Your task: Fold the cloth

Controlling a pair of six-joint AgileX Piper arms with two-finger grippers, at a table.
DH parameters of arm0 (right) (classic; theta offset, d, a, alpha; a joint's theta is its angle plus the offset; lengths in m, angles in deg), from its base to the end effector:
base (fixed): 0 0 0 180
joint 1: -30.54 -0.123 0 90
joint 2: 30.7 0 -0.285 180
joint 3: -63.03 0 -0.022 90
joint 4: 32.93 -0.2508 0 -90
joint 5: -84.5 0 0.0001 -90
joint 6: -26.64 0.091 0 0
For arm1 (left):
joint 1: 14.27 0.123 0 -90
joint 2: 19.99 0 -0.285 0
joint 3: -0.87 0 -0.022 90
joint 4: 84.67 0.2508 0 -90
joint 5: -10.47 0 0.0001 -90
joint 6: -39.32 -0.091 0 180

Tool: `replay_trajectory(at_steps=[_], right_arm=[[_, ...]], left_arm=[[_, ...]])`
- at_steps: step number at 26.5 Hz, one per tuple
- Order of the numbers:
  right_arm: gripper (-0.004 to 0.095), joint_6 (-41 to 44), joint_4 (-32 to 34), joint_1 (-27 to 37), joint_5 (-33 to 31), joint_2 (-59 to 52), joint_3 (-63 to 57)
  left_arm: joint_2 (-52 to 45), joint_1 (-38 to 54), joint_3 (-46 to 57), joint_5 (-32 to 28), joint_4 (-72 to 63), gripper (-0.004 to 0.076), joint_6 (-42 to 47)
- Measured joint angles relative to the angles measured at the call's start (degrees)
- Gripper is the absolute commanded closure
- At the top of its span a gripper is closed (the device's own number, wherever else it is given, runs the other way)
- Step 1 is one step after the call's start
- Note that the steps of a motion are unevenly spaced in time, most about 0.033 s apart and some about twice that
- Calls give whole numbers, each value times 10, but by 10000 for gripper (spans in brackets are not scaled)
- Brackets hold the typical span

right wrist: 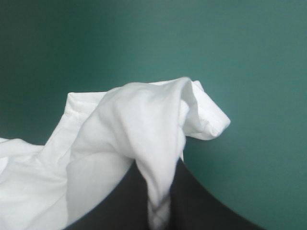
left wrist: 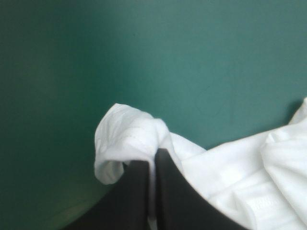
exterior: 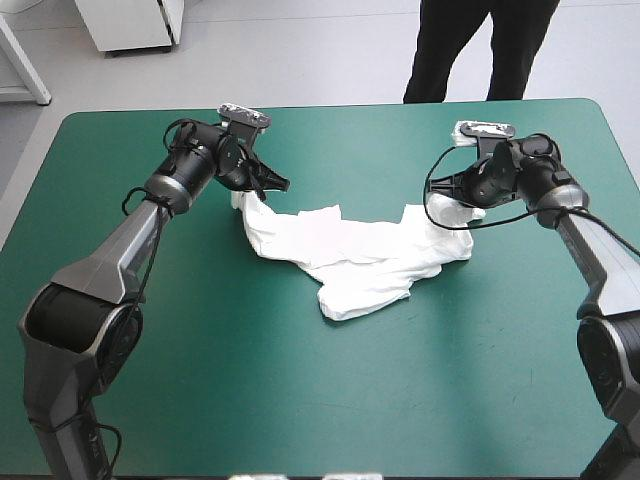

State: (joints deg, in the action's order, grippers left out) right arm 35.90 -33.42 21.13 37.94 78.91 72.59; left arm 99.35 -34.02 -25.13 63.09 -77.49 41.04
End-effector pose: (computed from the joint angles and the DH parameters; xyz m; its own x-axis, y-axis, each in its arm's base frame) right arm 0.3910 0.0654 0.2933 -0.8400 0.0298 -0.5418 -0.0272 0.9949 0.0969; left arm 0.4192 -0.1409 0.3039 -0.7639 0.3232 -0.5585 0.3193 0.9415 0.1081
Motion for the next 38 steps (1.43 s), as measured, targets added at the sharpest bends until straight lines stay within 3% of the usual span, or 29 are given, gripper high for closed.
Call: replay_trajectory(at_steps=[2, 4, 5, 7, 10, 15, 24, 31, 38], right_arm=[[874, 4, -1, 2, 21, 28, 0], [655, -1, -1, 2, 23, 38, 0], [472, -7, -1, 2, 22, 40, 0], [336, -16, -1, 2, 16, 40, 0], [354, -16, -1, 3, -17, 38, 4], [422, -16, 0, 3, -46, 1, 4], [422, -16, 0, 3, -127, -116, 8], [422, -16, -1, 3, -158, -167, 8], [422, -16, -1, 3, -183, -171, 8]], left_arm=[[32, 0, 0, -19, 9, 730, 12], [46, 0, 0, -19, 14, 656, 13], [50, 0, 0, -18, 15, 570, 14], [50, 0, 0, -7, 15, 428, 14], [41, 0, -10, 38, 15, 363, 14], [-7, 0, -16, 91, 18, 363, 16], [-118, 0, -8, 176, 18, 363, 28], [-161, 0, -4, 187, 13, 363, 28], [-108, 0, -4, 187, 4, 363, 28]])
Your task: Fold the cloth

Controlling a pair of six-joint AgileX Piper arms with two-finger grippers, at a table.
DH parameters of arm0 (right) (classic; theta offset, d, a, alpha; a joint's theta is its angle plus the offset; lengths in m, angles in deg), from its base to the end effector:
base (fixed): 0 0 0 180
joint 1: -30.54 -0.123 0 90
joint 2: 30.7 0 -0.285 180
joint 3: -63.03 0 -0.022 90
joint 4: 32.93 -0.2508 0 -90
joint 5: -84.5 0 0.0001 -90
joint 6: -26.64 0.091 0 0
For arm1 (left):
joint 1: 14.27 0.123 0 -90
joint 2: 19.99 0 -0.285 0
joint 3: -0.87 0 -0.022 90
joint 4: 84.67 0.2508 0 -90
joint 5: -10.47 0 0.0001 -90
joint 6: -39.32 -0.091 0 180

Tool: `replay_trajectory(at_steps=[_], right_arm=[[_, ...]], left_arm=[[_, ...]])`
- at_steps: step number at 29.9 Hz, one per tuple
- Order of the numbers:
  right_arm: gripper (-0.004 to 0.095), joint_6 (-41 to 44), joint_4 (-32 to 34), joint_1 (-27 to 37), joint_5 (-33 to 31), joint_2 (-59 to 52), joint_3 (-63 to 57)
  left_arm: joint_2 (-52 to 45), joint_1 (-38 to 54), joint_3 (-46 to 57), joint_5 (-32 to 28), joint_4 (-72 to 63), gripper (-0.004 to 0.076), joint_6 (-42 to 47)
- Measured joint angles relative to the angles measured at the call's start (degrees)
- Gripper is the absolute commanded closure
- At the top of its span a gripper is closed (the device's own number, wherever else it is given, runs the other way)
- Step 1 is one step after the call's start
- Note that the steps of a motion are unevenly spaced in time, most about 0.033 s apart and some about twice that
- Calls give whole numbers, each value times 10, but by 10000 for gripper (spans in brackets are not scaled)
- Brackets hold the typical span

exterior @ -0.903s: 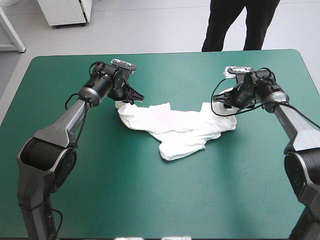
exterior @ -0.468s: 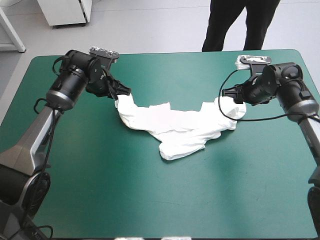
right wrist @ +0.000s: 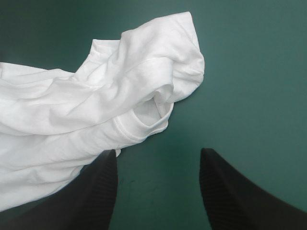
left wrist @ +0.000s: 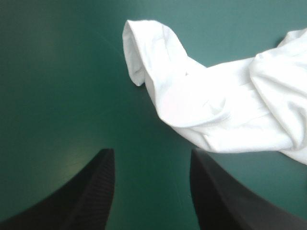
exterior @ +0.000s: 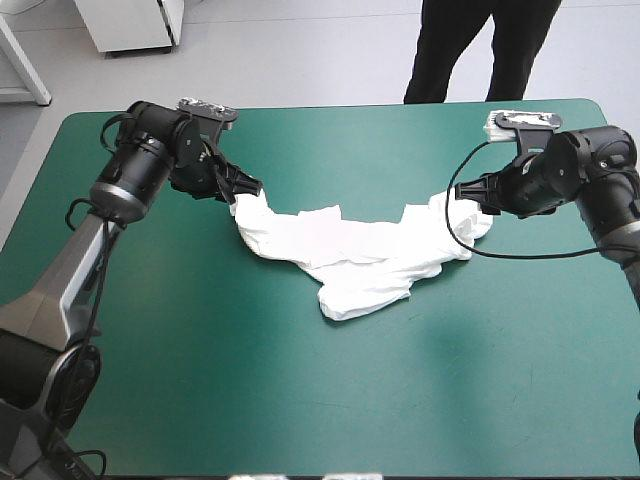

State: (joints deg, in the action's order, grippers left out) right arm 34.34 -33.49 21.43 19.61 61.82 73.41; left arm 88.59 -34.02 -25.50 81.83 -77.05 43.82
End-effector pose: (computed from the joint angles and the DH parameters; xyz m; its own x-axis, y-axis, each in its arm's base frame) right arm 0.3034 0.0495 0.3874 -0.8429 0.0047 -0.5380 -0.0471 0.9955 0.0825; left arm 0.3583 -0.1165 0.3682 -0.8512 0.2679 -0.4513 0.2520 0.9629 0.0963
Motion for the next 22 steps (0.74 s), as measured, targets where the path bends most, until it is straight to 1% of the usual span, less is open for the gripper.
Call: replay_trajectory(at_steps=[3, 6, 8, 14, 18, 20, 21, 22], right_arm=[[422, 0, 0, 0, -2, 0, 0], [422, 0, 0, 0, -3, 0, 0], [422, 0, 0, 0, -4, 0, 0], [422, 0, 0, 0, -4, 0, 0], [422, 0, 0, 0, -3, 0, 0], [422, 0, 0, 0, -3, 0, 0], [422, 0, 1, 0, -3, 0, 0], [422, 0, 1, 0, -4, 0, 0]], left_arm=[[36, 0, 0, -2, -5, 358, 0], [72, 8, 1, -20, -22, 314, -1], [95, 18, 1, -34, -43, 298, -2], [158, 56, 1, -54, -76, 298, -9], [193, 58, 1, -74, -80, 300, -12], [210, 58, 1, -84, -87, 327, -14], [211, 58, -1, -85, -89, 365, -14], [212, 58, -1, -86, -89, 428, -14]])
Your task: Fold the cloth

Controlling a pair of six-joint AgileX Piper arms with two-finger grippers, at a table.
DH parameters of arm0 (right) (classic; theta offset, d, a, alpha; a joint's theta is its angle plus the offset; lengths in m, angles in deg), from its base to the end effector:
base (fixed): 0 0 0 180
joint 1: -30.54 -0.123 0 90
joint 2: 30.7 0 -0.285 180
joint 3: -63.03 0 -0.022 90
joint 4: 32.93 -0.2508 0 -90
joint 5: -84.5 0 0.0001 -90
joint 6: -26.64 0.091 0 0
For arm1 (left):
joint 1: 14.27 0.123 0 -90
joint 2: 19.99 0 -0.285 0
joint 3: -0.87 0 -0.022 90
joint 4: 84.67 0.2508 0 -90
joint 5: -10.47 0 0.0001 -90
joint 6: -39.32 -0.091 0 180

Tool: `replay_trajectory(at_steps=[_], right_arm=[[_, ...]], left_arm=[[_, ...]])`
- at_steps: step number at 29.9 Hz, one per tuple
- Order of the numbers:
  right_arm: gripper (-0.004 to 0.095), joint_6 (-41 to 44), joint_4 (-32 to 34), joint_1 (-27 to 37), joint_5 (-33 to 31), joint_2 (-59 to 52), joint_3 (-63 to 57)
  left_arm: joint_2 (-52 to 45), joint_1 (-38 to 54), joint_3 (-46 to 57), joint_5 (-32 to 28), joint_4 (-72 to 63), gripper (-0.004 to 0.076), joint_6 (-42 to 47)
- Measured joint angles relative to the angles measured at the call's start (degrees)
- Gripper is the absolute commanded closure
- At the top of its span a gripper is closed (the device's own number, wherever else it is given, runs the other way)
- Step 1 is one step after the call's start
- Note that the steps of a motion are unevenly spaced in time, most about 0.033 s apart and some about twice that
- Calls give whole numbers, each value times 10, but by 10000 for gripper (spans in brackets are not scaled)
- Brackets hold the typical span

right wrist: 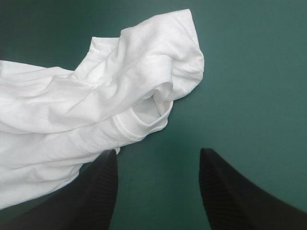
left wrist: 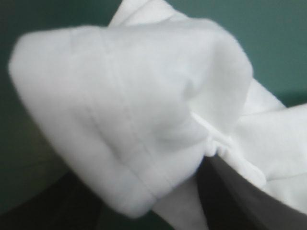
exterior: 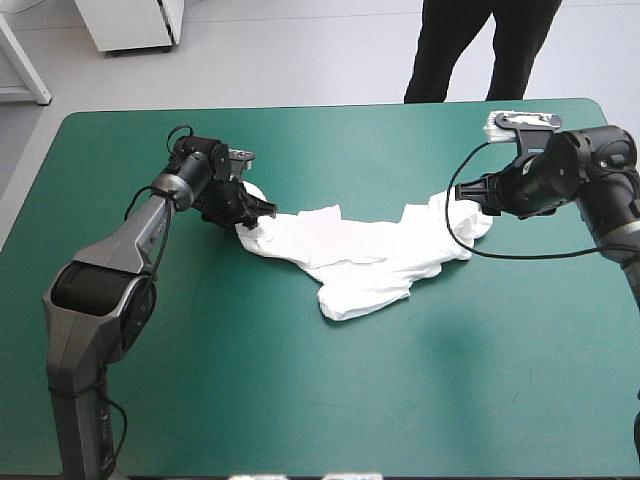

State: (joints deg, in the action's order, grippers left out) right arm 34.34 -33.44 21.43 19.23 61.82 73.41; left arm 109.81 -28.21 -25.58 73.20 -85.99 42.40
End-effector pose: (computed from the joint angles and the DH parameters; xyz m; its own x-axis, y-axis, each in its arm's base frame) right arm 0.3029 0.0493 0.3871 -0.8464 0.0037 -0.5326 -0.0465 0.9956 0.0809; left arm 0.4395 -0.1110 0.2171 -0.9559 0.1711 -0.2389 0.1846 0.9822 -0.0353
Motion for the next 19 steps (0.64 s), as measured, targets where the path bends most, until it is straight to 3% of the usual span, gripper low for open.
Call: replay_trajectory(at_steps=[3, 10, 19], right_arm=[[421, 0, 0, 0, -4, 2, 0], [419, 0, -1, 0, -19, 49, -18], [406, -2, -55, 0, 49, 139, -46]], left_arm=[[3, -1, -4, 2, -10, 715, -1], [5, -4, -5, 1, -29, 731, -4], [5, -4, -5, 1, -29, 731, -14]])
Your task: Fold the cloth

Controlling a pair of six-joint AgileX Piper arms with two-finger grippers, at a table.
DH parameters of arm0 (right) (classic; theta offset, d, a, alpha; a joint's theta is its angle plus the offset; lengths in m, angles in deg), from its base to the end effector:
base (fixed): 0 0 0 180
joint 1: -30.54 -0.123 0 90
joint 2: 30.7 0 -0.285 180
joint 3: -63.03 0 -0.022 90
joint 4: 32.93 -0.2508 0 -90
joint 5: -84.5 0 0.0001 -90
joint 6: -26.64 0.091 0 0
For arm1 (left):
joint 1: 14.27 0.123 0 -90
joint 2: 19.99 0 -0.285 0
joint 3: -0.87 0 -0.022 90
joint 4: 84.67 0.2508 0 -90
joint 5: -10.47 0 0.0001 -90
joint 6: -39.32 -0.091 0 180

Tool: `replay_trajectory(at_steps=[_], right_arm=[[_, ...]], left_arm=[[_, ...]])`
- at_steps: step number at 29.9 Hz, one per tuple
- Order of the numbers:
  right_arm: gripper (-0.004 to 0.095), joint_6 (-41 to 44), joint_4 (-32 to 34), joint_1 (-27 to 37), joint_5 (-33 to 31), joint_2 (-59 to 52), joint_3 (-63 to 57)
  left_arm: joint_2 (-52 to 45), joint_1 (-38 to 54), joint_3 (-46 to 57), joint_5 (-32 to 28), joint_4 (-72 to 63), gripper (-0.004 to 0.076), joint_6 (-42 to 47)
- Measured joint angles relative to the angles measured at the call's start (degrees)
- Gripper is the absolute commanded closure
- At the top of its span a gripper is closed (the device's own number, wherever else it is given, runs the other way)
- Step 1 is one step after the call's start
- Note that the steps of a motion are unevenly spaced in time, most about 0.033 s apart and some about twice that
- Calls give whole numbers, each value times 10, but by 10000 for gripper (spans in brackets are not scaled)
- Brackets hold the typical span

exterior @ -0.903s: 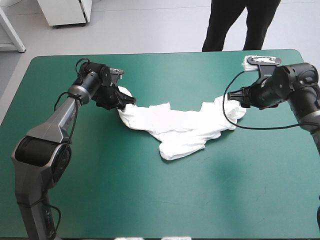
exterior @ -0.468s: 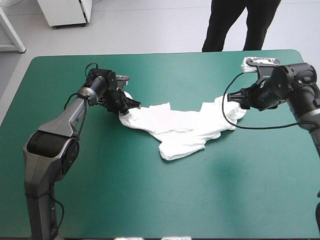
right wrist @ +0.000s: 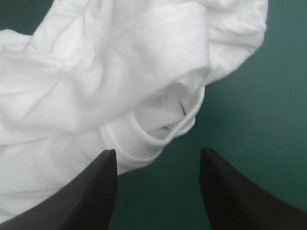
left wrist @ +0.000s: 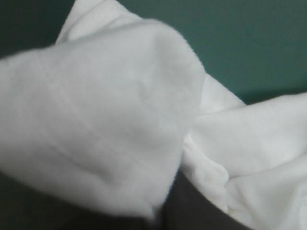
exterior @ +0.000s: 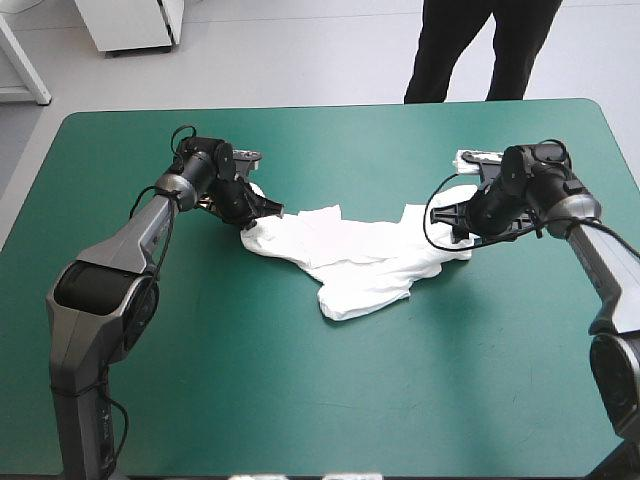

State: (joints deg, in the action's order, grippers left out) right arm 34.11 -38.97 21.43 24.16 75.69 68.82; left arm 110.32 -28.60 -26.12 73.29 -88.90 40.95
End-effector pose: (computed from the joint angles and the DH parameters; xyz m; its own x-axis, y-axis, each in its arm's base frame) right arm 0.3548 0.0653 0.2863 -0.9510 0.0307 -0.3077 -0.0148 0.9894 0.1447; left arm 0.4396 -0.1185 0.2158 -0.9549 0.1799 -0.2362 0.2033 0.9760 -0.0785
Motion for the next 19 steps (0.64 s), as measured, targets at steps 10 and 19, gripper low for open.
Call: replay_trajectory(at_steps=[10, 19], right_arm=[[390, 3, 3, 0, 26, 93, 0], [922, 3, 14, 3, 8, 129, 14]], left_arm=[[0, 0, 0, 1, 0, 734, -11], [1, 0, 0, 0, 0, 734, -16]])
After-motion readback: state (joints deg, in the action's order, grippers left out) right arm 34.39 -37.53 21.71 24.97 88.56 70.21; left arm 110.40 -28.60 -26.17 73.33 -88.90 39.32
